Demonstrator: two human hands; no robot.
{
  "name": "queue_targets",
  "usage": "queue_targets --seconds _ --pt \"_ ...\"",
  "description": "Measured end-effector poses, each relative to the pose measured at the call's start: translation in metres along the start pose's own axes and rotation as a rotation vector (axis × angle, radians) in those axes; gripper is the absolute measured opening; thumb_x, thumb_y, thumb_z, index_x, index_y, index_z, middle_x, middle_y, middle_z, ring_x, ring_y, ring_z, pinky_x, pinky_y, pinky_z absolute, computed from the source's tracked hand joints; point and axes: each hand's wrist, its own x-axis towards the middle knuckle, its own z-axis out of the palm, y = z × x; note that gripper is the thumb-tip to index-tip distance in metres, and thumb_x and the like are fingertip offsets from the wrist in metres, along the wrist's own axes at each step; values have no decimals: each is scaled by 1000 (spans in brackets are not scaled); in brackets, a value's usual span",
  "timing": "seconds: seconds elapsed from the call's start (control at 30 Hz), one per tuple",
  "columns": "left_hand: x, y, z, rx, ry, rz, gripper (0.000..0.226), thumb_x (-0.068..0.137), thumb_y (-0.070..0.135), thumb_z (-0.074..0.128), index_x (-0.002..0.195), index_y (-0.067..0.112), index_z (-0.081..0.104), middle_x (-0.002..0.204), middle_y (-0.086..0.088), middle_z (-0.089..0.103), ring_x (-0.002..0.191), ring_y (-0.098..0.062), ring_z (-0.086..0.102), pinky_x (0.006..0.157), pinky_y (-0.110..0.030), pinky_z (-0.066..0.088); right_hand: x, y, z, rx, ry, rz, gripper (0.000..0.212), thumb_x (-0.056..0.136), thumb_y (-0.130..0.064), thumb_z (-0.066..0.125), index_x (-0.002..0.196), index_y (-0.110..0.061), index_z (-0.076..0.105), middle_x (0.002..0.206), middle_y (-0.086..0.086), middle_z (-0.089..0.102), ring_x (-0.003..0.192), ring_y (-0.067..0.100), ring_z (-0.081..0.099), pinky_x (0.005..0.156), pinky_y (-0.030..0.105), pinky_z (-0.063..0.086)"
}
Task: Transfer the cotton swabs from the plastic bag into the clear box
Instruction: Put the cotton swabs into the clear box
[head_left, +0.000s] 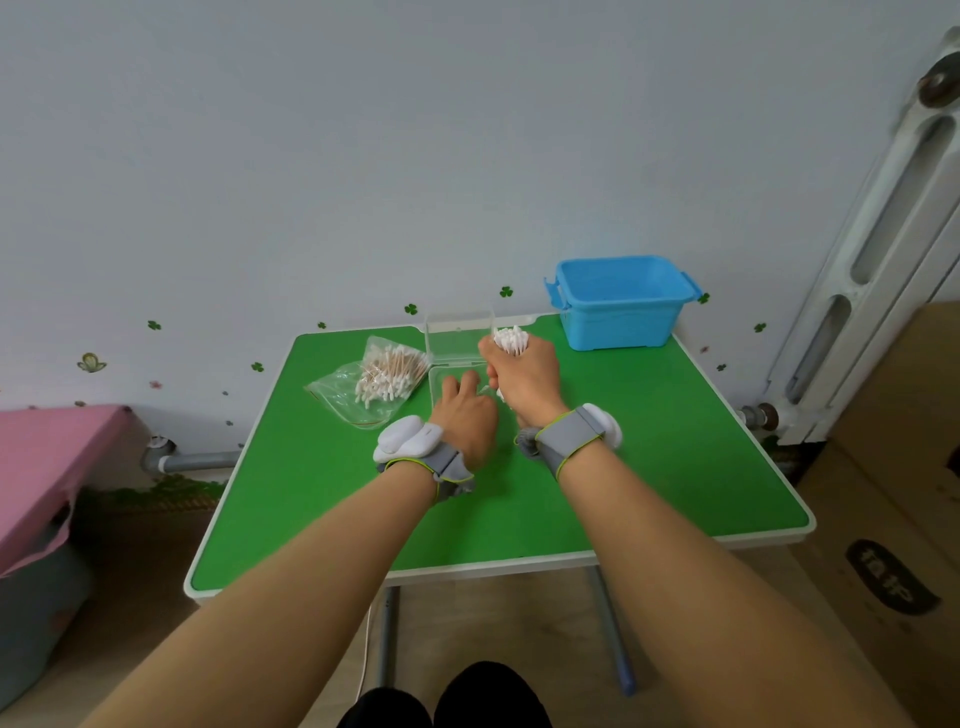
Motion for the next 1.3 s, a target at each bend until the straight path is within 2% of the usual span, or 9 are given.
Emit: queue_targets --seconds 0.2,0.33,0.5,0.67,0.9,1.07,1.2,1.3 --pt "0 2 4 17 44 -37 35 92 18 52 123 0 50 136 -12 31 120 -34 31 93 -38 38 1 -1 0 -7 3 11 32 81 -14 64 52 -17 53 50 1 54 49 17 48 58 34 44" --pt "0 -1 5 26 27 -36 39 90 21 57 122 1 52 131 -13 34 119 -34 32 99 -39 38 0 -3 0 -2 2 13 31 82 -13 64 53 -16 53 51 2 54 49 18 48 56 32 43" --pt "1 -2 6 -18 0 -55 30 88 19 56 114 5 58 133 -16 32 124 -36 31 106 -39 34 -1 -4 1 6 -3 13 31 82 -12 63 53 -16 51 49 1 52 45 16 46 49 27 39" --pt "1 -2 9 8 14 -57 29 89 20 55 112 3 62 135 -15 32 126 -35 30 105 -39 34 0 -4 1 5 3 15 33 81 -11 63 52 -16 50 49 2 51 45 16 45 50 27 40" --pt "1 -4 7 7 10 -34 28 89 19 56 111 2 60 128 -13 37 119 -35 34 99 -40 38 1 -4 1 8 3 23 34 81 -11 63 51 -16 50 48 1 51 44 16 45 52 30 41" --pt "-1 -4 4 -26 9 -10 23 90 11 54 109 0 60 126 -16 39 118 -34 38 103 -37 36 1 -5 1 1 4 21 33 81 -10 62 51 -16 50 49 2 52 44 16 46 51 30 41" --pt "-3 -6 -2 -103 22 0 27 90 5 53 114 -4 58 127 -17 42 120 -31 44 105 -33 35 1 -6 2 -21 3 13 34 81 -10 62 50 -15 50 49 3 52 45 18 46 52 29 42" --pt "-6 -8 -6 -137 41 -6 28 91 1 49 117 -4 55 128 -18 43 118 -30 47 102 -30 34 0 -7 1 -29 -3 10 33 82 -11 62 52 -14 51 50 4 53 46 18 47 52 30 43"
